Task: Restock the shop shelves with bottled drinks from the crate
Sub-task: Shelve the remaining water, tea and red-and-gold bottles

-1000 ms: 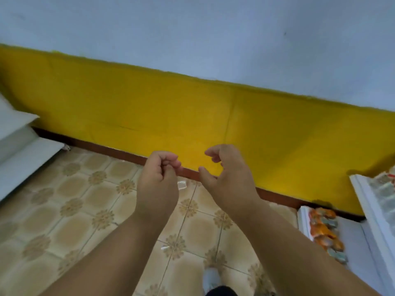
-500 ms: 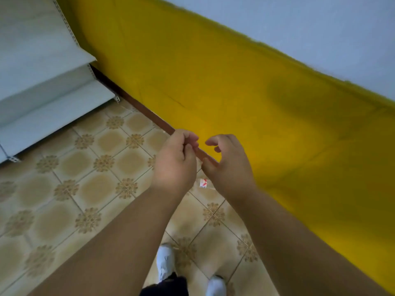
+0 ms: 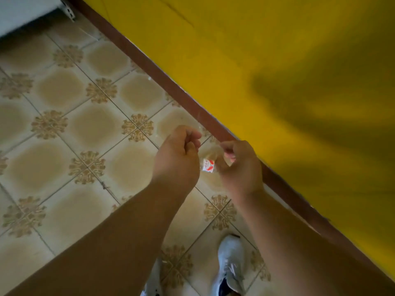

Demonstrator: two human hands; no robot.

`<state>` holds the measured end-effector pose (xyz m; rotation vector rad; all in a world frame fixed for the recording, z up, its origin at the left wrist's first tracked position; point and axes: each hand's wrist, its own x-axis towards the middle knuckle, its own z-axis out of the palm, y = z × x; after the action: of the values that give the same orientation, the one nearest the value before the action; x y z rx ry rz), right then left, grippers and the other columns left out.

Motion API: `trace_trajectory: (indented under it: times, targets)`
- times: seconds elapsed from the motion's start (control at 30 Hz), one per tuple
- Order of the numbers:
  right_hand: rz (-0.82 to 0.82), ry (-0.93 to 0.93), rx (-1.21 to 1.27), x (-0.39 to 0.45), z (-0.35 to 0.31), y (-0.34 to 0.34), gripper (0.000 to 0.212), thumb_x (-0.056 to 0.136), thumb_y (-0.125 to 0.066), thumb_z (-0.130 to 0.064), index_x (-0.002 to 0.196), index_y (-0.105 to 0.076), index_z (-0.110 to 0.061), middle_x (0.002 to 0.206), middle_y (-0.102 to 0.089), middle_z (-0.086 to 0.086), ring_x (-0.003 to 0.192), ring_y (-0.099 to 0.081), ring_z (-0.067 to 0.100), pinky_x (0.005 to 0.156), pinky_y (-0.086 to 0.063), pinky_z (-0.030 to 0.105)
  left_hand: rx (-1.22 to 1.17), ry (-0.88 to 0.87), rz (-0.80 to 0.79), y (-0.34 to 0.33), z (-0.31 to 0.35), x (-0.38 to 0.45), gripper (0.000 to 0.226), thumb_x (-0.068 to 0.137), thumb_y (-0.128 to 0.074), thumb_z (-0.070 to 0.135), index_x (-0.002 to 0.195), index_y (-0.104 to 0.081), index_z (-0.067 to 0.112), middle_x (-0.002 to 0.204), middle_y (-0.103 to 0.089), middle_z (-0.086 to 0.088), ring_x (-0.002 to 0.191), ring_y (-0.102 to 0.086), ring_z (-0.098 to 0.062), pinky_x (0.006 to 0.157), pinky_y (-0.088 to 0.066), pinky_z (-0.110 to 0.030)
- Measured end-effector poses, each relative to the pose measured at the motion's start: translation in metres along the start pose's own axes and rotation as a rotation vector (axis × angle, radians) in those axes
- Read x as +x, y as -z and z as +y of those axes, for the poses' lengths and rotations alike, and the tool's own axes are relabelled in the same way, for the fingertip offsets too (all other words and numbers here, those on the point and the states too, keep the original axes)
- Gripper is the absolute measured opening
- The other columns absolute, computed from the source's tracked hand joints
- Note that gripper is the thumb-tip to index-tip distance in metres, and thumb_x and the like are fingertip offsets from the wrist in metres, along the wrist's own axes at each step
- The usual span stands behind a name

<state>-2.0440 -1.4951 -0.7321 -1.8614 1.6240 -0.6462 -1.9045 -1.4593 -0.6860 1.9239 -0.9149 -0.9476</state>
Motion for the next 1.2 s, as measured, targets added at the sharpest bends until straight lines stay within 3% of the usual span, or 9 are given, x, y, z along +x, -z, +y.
trace_trajectory:
  times: [0.1,0.2,0.33,0.5,0.67,0.87,1.0,1.1,1.2]
  targets:
    - [-0.033,0.020,-0.076,0.029,0.070,-0.054,0.025,0.081,-0.078,-0.016,0.104,-0.069,-0.012,0.097,-0.055,-0.002,0.085,-0.049,0.007,0.068,-0.038,0.010,-0.002,0.013,0.016,-0.039,-0.058,0.040,0.034,0.096,-0.042,0.012,0.092,-0.060,0.041,0.089,-0.066,0.023,0.082,-0.063,0.001,0.070,-0.052,-0.025]
    - [-0.121,-0.012,-0.154,0.051,0.143,-0.111,0.034,0.079,-0.080,-0.020,0.110,-0.070,-0.011,0.106,-0.065,0.006,0.095,-0.058,0.017,0.077,-0.046,0.025,0.012,0.054,-0.015,-0.083,-0.119,0.067,0.034,0.097,-0.042,0.010,0.091,-0.062,0.036,0.085,-0.067,0.015,0.084,-0.065,-0.007,0.075,-0.058,-0.033]
    - [-0.237,-0.005,-0.270,0.069,0.216,-0.170,0.045,0.078,-0.083,-0.028,0.118,-0.068,-0.013,0.114,-0.070,0.003,0.106,-0.064,0.020,0.080,-0.044,0.024,0.024,0.108,-0.029,-0.113,-0.183,0.084,0.035,0.097,-0.042,0.009,0.089,-0.063,0.036,0.086,-0.068,0.013,0.081,-0.066,-0.006,0.063,-0.052,-0.023]
    - [-0.581,-0.049,-0.695,0.082,0.284,-0.220,0.092,0.073,-0.081,-0.049,0.147,-0.033,-0.026,0.141,-0.050,0.001,0.131,-0.050,0.025,0.108,-0.043,0.046,0.036,0.165,-0.096,-0.126,-0.228,0.096,0.033,0.099,-0.045,0.008,0.090,-0.063,0.034,0.090,-0.068,0.011,0.086,-0.065,-0.009,0.070,-0.048,-0.023]
    - [-0.629,0.028,-1.053,0.106,0.282,-0.256,0.067,0.080,-0.075,-0.035,0.138,-0.044,-0.019,0.133,-0.050,0.005,0.125,-0.049,0.025,0.102,-0.041,0.039,0.076,0.164,-0.062,-0.097,-0.243,0.125,0.028,0.098,-0.049,0.015,0.087,-0.062,0.037,0.081,-0.065,0.013,0.076,-0.060,0.007,0.048,-0.042,-0.007]
    - [-0.643,-0.200,-0.522,0.106,0.240,-0.253,0.050,0.072,-0.083,-0.049,0.107,-0.064,-0.018,0.103,-0.068,0.002,0.093,-0.065,0.021,0.080,-0.054,0.031,0.084,0.197,0.010,-0.062,-0.241,0.143,0.028,0.098,-0.050,0.014,0.087,-0.062,0.037,0.077,-0.066,0.012,0.071,-0.059,0.014,0.043,-0.037,-0.001]
    - [-0.589,-0.213,-0.160,0.095,0.167,-0.236,0.042,0.069,-0.081,-0.047,0.098,-0.064,-0.022,0.089,-0.069,-0.007,0.083,-0.068,0.013,0.065,-0.049,0.026,0.093,0.310,0.072,-0.044,-0.224,0.136,0.022,0.099,-0.050,0.020,0.096,-0.061,0.039,0.090,-0.063,0.016,0.063,-0.058,-0.005,0.037,-0.036,-0.008]
    - [-0.574,-0.187,0.169,0.080,0.106,-0.212,0.035,0.069,-0.081,-0.051,0.088,-0.069,-0.025,0.078,-0.073,-0.006,0.071,-0.072,0.007,0.060,-0.053,0.027,0.090,0.315,0.065,-0.034,-0.205,0.115,0.015,0.103,-0.047,0.037,0.093,-0.057,0.040,0.089,-0.061,0.015,0.071,-0.058,-0.003,0.051,-0.041,-0.019]
    - [-0.597,-0.174,0.454,0.062,0.038,-0.172,0.048,0.070,-0.077,-0.059,0.095,-0.071,-0.018,0.083,-0.074,0.004,0.076,-0.073,0.025,0.062,-0.056,0.040,-0.035,0.265,0.073,-0.014,-0.160,0.088,0.027,0.102,-0.033,0.056,0.107,-0.055,0.041,0.091,-0.066,0.011,0.083,-0.066,-0.008,0.065,-0.052,-0.028]
